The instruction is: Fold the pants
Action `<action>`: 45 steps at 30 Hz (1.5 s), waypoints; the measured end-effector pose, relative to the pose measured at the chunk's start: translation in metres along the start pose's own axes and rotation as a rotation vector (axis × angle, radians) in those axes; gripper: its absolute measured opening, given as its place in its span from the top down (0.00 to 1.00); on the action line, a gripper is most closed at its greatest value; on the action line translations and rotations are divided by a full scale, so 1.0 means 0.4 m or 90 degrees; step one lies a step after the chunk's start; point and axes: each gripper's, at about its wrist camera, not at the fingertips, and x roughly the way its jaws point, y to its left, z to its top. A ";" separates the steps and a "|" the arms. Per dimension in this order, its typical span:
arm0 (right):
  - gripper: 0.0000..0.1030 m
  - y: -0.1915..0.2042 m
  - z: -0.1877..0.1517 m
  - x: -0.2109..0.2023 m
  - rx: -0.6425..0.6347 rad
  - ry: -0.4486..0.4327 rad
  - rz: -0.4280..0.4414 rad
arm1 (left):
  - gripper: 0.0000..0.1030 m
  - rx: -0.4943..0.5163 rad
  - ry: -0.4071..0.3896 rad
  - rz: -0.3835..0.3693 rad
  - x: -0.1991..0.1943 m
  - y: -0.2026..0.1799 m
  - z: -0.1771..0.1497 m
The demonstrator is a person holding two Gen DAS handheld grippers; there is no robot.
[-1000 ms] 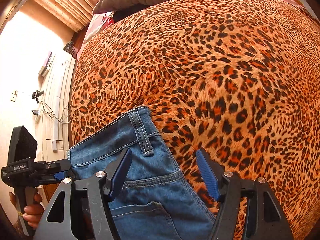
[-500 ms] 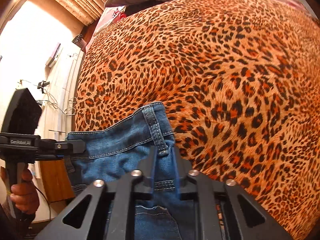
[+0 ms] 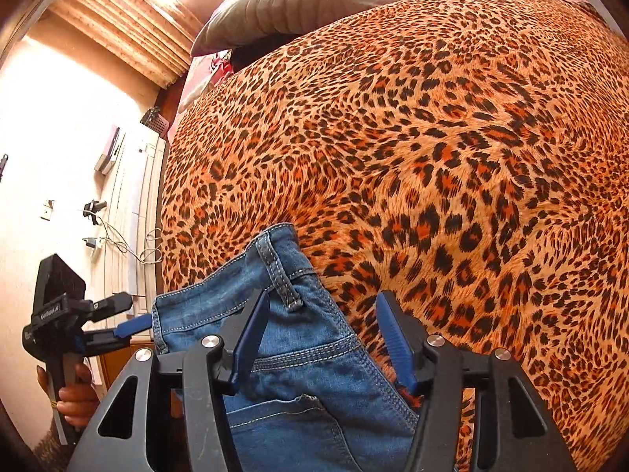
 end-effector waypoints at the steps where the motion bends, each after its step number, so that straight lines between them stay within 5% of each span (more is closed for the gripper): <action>1: 0.40 -0.004 0.007 0.008 0.005 0.004 0.000 | 0.40 0.009 0.011 0.011 0.020 0.001 -0.010; 5: 0.39 0.002 0.023 0.061 0.007 0.033 -0.012 | 0.42 0.041 0.034 0.084 0.085 -0.001 -0.026; 13: 0.32 0.066 0.038 0.146 -0.043 0.068 -0.031 | 0.40 0.086 0.048 0.112 0.158 -0.066 -0.010; 14: 0.30 0.080 0.041 0.161 -0.058 0.069 -0.045 | 0.43 0.088 0.045 0.117 0.166 -0.078 -0.007; 15: 0.31 0.105 0.042 0.173 -0.089 0.063 -0.068 | 0.63 0.091 0.042 0.127 0.168 -0.088 -0.005; 16: 0.40 0.136 0.042 0.177 -0.127 0.053 -0.077 | 0.74 0.093 0.052 0.141 0.177 -0.093 -0.001; 17: 0.75 0.158 0.040 0.173 -0.148 0.052 -0.068 | 0.78 0.095 0.053 0.150 0.185 -0.093 -0.001; 20: 0.80 0.186 0.033 0.129 -0.162 0.029 -0.050 | 0.82 0.139 0.027 0.146 0.151 -0.129 -0.029; 27: 0.81 0.170 -0.044 -0.092 -0.145 -0.071 0.022 | 0.82 0.386 -0.059 0.194 0.061 -0.333 -0.223; 33: 0.81 0.120 -0.209 -0.308 -0.136 -0.143 0.033 | 0.82 0.648 -0.099 0.255 0.049 -0.439 -0.501; 41: 0.79 -0.046 -0.535 -0.386 -0.065 -0.133 -0.025 | 0.81 0.801 0.044 0.316 0.178 -0.326 -0.791; 45: 0.77 -0.161 -0.658 -0.345 0.040 -0.105 -0.037 | 0.81 0.854 0.123 0.410 0.317 -0.240 -0.882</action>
